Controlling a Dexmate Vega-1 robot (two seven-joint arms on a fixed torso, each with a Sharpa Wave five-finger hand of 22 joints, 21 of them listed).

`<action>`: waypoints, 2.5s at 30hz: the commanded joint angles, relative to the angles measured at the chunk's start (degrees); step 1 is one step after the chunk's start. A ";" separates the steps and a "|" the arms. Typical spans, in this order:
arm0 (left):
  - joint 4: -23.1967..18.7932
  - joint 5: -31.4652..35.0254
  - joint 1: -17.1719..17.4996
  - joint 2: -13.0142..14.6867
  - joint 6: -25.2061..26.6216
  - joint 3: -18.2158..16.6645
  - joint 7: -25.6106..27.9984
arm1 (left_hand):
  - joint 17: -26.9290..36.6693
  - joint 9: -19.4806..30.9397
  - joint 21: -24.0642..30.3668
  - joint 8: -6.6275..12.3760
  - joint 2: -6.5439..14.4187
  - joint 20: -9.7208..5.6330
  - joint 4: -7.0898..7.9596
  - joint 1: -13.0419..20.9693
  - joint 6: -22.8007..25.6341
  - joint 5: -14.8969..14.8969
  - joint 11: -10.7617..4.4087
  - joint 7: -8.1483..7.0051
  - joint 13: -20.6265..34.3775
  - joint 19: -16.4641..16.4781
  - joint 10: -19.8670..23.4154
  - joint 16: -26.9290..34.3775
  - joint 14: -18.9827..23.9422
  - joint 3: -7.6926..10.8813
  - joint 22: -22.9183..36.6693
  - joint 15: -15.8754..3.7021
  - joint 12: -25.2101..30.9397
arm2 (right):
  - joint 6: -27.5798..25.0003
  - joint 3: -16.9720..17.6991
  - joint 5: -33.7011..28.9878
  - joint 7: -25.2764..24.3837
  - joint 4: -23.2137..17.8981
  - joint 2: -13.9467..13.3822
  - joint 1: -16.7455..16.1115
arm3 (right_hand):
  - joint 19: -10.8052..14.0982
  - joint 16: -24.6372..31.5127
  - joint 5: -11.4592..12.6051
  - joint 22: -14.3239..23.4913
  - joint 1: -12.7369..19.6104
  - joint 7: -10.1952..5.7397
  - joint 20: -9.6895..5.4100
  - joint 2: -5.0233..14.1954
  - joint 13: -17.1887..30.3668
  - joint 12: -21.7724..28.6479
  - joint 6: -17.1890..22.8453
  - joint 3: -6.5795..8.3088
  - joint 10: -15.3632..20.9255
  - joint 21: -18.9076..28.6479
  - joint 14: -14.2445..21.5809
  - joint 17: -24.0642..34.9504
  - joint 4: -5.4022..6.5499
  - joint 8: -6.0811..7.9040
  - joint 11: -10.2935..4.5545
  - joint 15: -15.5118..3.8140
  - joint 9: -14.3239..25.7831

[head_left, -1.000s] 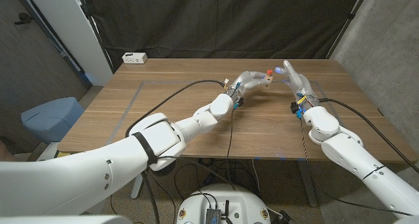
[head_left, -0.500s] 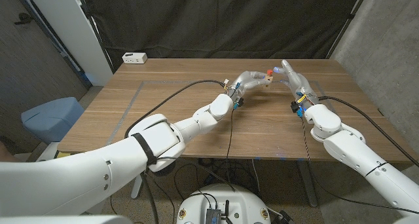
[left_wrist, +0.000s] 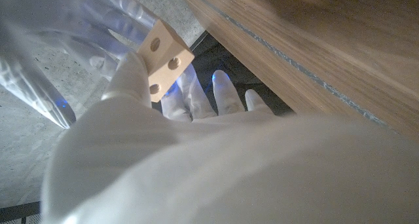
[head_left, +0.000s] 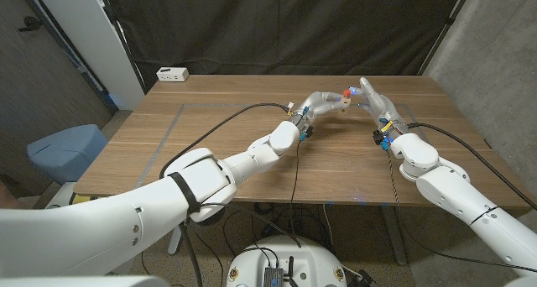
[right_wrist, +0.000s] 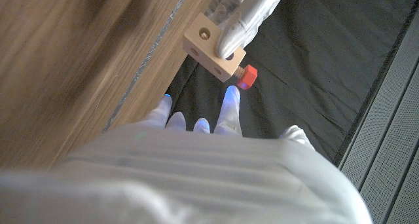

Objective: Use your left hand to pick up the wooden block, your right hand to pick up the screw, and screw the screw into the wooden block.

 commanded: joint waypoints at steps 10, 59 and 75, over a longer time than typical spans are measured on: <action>1.28 -0.12 -0.47 -0.86 0.57 -0.09 -0.29 | 0.22 0.32 0.24 0.38 3.39 0.23 1.25 2.66 5.05 0.22 -0.23 1.03 0.83 0.45 0.80 0.00 0.58 1.52 0.21 -5.08 0.34 | 0.08 -0.03 0.03 -0.38 -0.26 -0.45 -0.20 | -0.53 0.24 0.55 0.27 -0.75 -0.76 0.34 0.44 0.06 0.84 3.45 -0.29 0.39 -0.04 -0.27 0.11 0.28 1.36 -1.35 -0.03 0.08; 1.41 -0.91 -0.30 -0.84 0.55 -0.16 -1.08 | 0.20 0.32 0.20 0.33 3.39 0.31 1.26 2.65 5.07 0.23 -0.23 1.12 0.91 0.48 0.81 0.00 0.77 1.54 0.20 -5.13 0.36 | -1.99 0.67 -0.83 -4.65 -2.76 0.11 -2.52 | 1.61 1.13 1.36 0.25 -0.01 0.65 0.24 1.18 0.00 1.83 13.52 0.25 5.96 0.55 3.17 -0.20 -0.37 3.18 -2.40 -1.02 0.04; 2.38 -1.42 -0.84 -1.42 1.36 0.10 -1.75 | 0.20 0.33 0.19 0.30 3.38 0.30 1.26 2.64 5.03 0.24 -0.23 1.10 0.93 0.49 0.75 -0.01 0.78 1.54 0.20 -5.10 0.34 | -1.92 1.42 -1.55 -5.83 -3.67 0.09 -3.82 | 2.22 1.14 1.58 0.24 0.32 0.97 0.01 1.39 -0.01 1.91 17.22 0.49 8.03 0.50 4.10 -0.26 -0.62 3.64 -2.71 -1.52 0.06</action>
